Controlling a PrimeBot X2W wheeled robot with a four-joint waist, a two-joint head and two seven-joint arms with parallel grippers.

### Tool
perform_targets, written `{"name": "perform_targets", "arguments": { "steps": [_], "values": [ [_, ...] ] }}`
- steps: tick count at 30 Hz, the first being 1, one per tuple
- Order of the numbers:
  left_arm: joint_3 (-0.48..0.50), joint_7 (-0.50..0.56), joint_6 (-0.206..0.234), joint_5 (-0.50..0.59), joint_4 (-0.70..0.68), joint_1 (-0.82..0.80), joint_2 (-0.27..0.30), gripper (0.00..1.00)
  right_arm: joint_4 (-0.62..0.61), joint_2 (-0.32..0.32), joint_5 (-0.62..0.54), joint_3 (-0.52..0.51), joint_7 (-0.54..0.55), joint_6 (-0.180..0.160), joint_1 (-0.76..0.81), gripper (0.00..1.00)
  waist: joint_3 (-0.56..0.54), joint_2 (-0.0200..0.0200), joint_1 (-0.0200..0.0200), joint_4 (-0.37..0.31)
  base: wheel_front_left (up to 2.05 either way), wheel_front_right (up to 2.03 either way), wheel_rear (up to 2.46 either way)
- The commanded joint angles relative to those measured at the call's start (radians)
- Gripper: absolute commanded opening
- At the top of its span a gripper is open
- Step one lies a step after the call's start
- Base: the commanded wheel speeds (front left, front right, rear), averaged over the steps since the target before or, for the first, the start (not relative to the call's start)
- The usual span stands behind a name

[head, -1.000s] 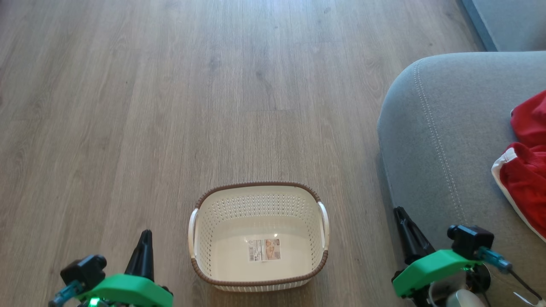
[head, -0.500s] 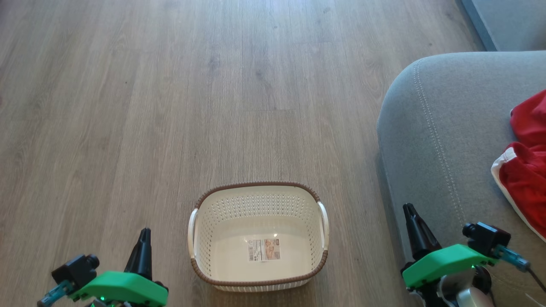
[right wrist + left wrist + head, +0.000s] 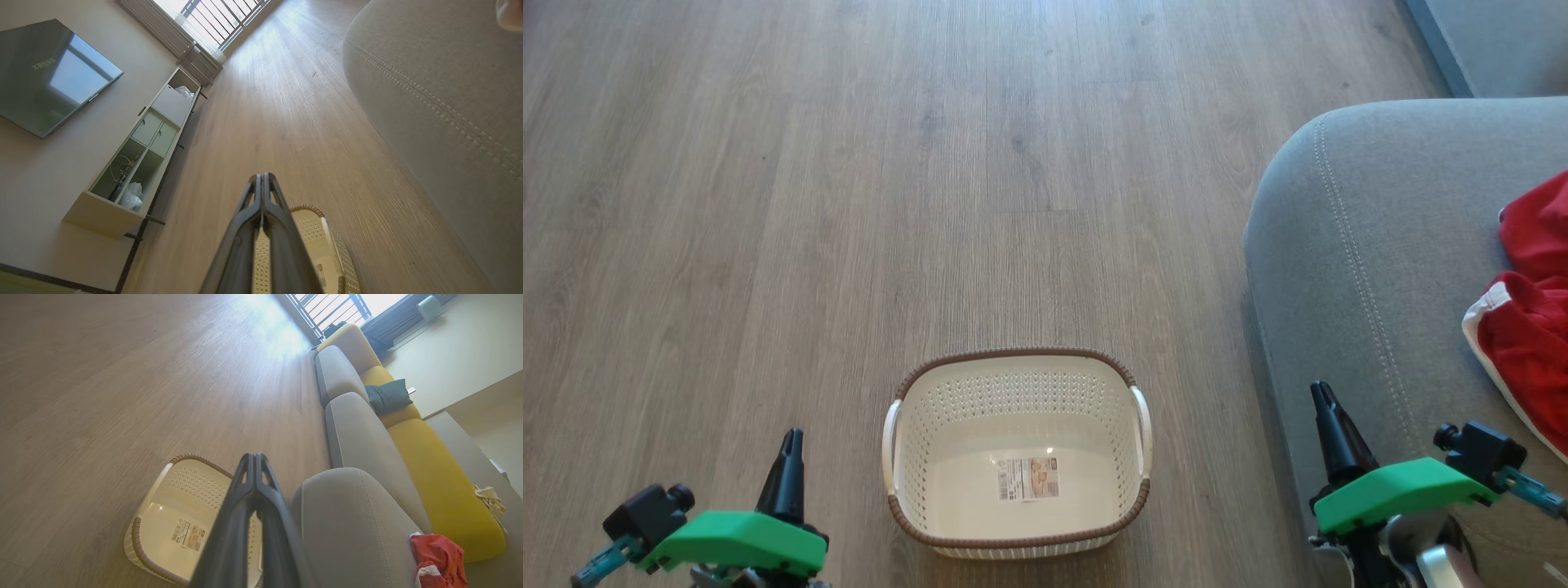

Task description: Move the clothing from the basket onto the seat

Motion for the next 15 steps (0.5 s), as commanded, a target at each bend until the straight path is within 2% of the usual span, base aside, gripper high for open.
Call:
{"name": "perform_targets", "arguments": {
  "steps": [1,15],
  "values": [
    [0.021,0.004,-0.006,-0.022,-0.03,-0.058,0.003,0.0,-0.038,-0.014,0.026,0.0,0.006,0.0,-0.047,0.0,0.0,0.0,0.0,0.0,0.0,0.0,0.0],
    [0.041,0.046,-0.016,-0.168,-0.028,-0.076,0.003,0.0,-0.048,-0.015,0.191,-0.028,0.045,0.0,-0.053,0.0,0.0,0.0,0.0,-0.001,0.0,0.0,0.0]
  ]
}}
